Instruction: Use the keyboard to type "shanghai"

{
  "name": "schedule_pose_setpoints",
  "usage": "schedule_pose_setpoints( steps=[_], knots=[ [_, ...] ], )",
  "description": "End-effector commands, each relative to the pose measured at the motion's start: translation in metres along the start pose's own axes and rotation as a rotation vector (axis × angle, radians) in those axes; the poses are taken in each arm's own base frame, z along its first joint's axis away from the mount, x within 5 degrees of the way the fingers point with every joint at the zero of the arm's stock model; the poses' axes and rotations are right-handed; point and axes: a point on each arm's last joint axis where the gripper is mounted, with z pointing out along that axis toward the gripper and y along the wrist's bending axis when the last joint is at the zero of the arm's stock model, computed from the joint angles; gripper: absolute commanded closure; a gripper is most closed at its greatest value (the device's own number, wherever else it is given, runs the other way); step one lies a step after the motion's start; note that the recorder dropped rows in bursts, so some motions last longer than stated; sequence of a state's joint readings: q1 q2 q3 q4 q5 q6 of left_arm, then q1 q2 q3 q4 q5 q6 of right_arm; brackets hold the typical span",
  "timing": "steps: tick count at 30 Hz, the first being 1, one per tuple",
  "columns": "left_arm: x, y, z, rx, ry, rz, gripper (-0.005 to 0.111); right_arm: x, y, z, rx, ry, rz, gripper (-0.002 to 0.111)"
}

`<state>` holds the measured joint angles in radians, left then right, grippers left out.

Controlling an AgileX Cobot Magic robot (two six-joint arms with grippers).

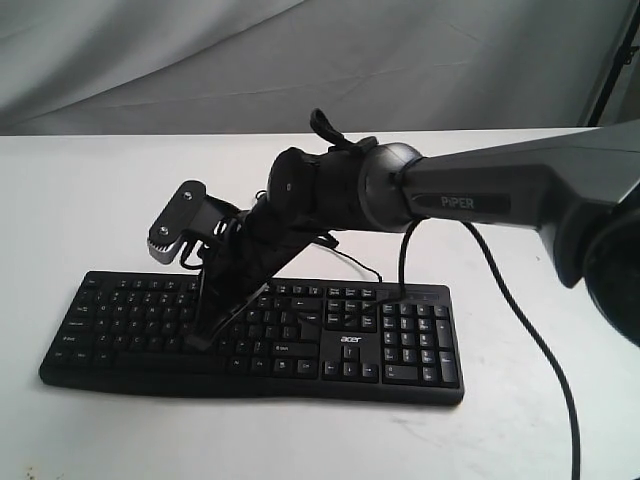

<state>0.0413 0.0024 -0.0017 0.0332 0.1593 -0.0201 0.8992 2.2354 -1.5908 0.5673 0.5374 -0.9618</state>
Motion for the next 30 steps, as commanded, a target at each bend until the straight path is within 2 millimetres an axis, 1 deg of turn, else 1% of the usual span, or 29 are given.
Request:
schedule_pose_setpoints(
  steps=[1, 13, 19, 30],
  knots=[
    [0.000, 0.000, 0.000, 0.007, -0.007, -0.002, 0.107, 0.006, -0.007, 0.001, 0.007, 0.015, 0.009, 0.108],
    [0.000, 0.000, 0.000, 0.007, -0.007, -0.002, 0.107, 0.006, -0.007, 0.001, 0.007, 0.016, 0.009, 0.108],
    [0.000, 0.000, 0.000, 0.007, -0.007, -0.002, 0.107, 0.017, -0.004, 0.006, 0.019, 0.029, 0.023, 0.108],
    [0.000, 0.000, 0.000, 0.007, -0.007, -0.002, 0.107, 0.015, -0.004, 0.006, 0.024, 0.018, 0.024, 0.108]
  ],
)
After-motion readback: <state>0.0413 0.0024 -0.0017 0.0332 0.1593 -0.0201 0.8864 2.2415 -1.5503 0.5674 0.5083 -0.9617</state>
